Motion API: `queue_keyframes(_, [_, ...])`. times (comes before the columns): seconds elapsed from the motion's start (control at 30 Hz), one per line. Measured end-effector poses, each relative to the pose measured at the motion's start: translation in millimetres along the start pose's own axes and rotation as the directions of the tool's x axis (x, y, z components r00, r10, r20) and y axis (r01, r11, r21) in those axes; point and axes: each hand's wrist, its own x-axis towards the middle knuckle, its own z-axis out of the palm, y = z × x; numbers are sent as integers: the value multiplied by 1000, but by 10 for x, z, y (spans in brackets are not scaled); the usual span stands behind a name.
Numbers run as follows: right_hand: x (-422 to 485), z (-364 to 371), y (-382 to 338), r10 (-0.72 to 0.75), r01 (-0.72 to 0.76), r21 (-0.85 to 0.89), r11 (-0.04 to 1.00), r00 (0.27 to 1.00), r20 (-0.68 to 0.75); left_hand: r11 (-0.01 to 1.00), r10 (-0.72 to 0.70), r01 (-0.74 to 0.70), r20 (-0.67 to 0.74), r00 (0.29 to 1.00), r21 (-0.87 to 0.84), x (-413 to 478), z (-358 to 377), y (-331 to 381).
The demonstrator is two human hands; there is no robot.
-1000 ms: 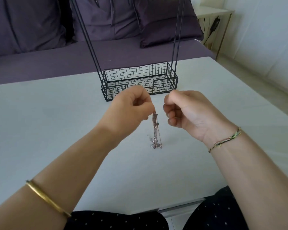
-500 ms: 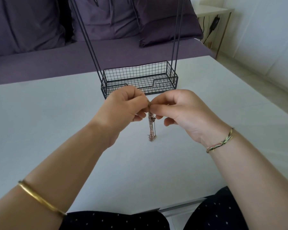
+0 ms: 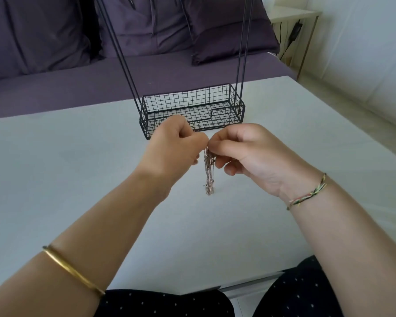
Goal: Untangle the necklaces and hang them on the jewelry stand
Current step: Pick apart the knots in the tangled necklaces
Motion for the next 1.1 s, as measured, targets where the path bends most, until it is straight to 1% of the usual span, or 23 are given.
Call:
queue_keyframes(0.07, [-12,-1,3,-7,7,-36,999,1000,11,975,-125,134,62,990,-179,20,-12,3])
queue_keyframes(0.17, [-22,3,4,-16,17,-40,999,1000,18,896,-225,268,157,962,-354,32,-52,23])
queue_keyframes(0.3, [-26,22,-13,-57,59,-48,997,997,49,798,-274,369,258,926,-476,34,-57,26])
queue_keyframes(0.37, [-32,35,-13,-96,99,-84,992,994,43,810,-251,360,281,926,-463,39,-48,28])
queue_keyframes(0.43, [-28,30,2,-134,134,-115,984,991,7,869,-205,301,267,941,-393,42,-48,24])
queue_keyframes(0.47, [-24,21,11,-152,148,-125,981,988,-18,913,-174,251,251,952,-321,38,-56,15])
queue_keyframes(0.53, [-12,-9,25,-181,171,-138,976,981,-66,991,-75,96,214,974,-90,24,-82,-14])
queue_keyframes(0.57, [-8,-21,30,-190,177,-142,974,978,-82,1000,-14,9,212,977,22,14,-90,-30])
queue_keyframes(0.63, [-8,-29,32,-200,185,-154,971,976,-87,979,82,-121,219,972,167,-8,-85,-37])
queue_keyframes(0.7, [-7,-17,36,-208,192,-172,966,975,-79,936,146,-200,198,969,289,-26,-56,-26])
queue_keyframes(0.77, [-4,-11,44,-202,186,-175,967,976,-80,887,184,-224,137,973,403,-35,-36,-9])
queue_keyframes(0.8, [-2,-11,45,-196,180,-175,968,977,-82,882,189,-212,97,977,421,-29,-35,-6])
queue_keyframes(0.83, [1,-13,49,-191,174,-184,967,978,-83,901,162,-172,60,985,399,-14,-37,-6])
queue_keyframes(0.87, [0,-16,51,-193,172,-209,963,978,-82,941,92,-98,33,995,325,1,-40,2])
queue_keyframes(0.9, [-1,-18,52,-202,177,-250,952,976,-77,979,-10,5,27,1000,203,12,-51,13])
queue_keyframes(0.93, [-4,-16,51,-216,186,-298,936,974,-68,992,-120,118,44,992,50,20,-63,28])
queue_keyframes(0.97, [-7,-10,50,-227,196,-339,920,972,-55,970,-221,228,83,972,-90,25,-81,38])
queue_keyframes(1.0, [-7,3,50,-235,204,-366,908,971,-42,926,-297,320,137,945,-198,24,-98,41])
queue_keyframes(1.03, [-4,15,50,-243,213,-385,898,970,-31,876,-345,389,194,918,-285,17,-116,40])
queue_keyframes(1.1, [11,36,60,-271,234,-427,874,962,-27,784,-382,478,300,874,-396,-4,-147,49])
